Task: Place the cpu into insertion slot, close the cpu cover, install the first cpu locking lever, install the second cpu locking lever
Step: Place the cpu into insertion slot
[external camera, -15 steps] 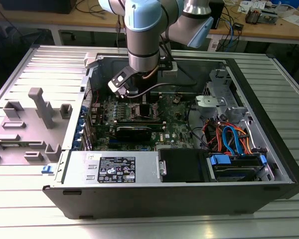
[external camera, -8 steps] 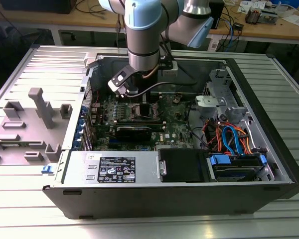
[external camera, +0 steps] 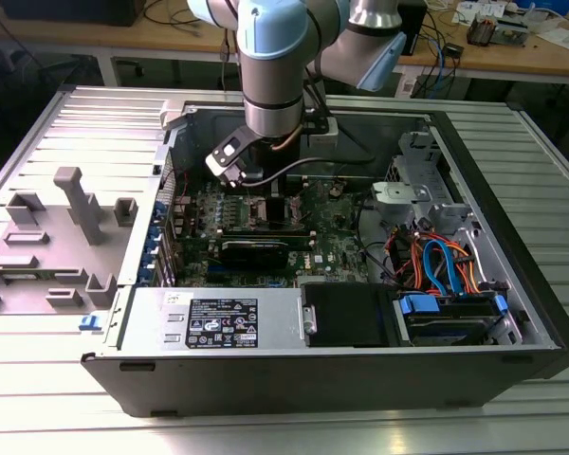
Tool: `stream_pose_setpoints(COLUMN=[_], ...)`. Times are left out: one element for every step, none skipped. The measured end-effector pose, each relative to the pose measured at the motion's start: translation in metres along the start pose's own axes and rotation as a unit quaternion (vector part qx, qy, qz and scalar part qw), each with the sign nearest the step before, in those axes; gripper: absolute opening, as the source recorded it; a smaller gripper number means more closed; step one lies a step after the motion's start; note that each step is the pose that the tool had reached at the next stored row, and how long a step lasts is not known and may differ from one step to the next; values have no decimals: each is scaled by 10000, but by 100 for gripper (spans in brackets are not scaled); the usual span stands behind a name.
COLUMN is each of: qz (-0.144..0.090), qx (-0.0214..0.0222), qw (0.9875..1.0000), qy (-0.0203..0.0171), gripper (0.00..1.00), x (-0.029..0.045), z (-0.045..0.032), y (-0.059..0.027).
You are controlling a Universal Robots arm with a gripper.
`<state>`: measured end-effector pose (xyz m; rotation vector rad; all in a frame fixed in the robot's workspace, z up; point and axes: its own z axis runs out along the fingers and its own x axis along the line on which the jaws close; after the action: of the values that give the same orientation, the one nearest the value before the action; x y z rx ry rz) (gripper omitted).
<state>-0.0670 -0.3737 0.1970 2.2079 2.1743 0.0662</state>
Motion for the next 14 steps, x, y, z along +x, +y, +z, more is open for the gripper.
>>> stream_pose_setpoints(qz=[1, 1, 1, 1, 1, 1, 1, 1, 1, 1, 1, 1, 1, 1], qx=[-1, -1, 0, 1, 1, 2, 3, 3, 4, 4, 6, 7, 10, 12], qw=[10000, 10000, 10000, 10000, 10000, 10000, 10000, 10000, 10000, 10000, 10000, 10000, 10000, 10000], qy=[0, 0, -1, 0, -1, -1, 0, 0, -1, -1, -1, -1, -1, 0], gripper=[74, 74, 74, 74, 74, 74, 74, 74, 74, 74, 74, 74, 74, 73], x=[0, 0, 0, 0, 0, 0, 0, 0, 0, 0, 0, 0, 0, 0], z=[-8, -27, -46, -66, -87, -105, -122, -144, -164, -179, -206, -222, -244, -254], y=[0, 1, 2, 3, 4, 5, 6, 8, 9, 10, 11, 12, 14, 15])
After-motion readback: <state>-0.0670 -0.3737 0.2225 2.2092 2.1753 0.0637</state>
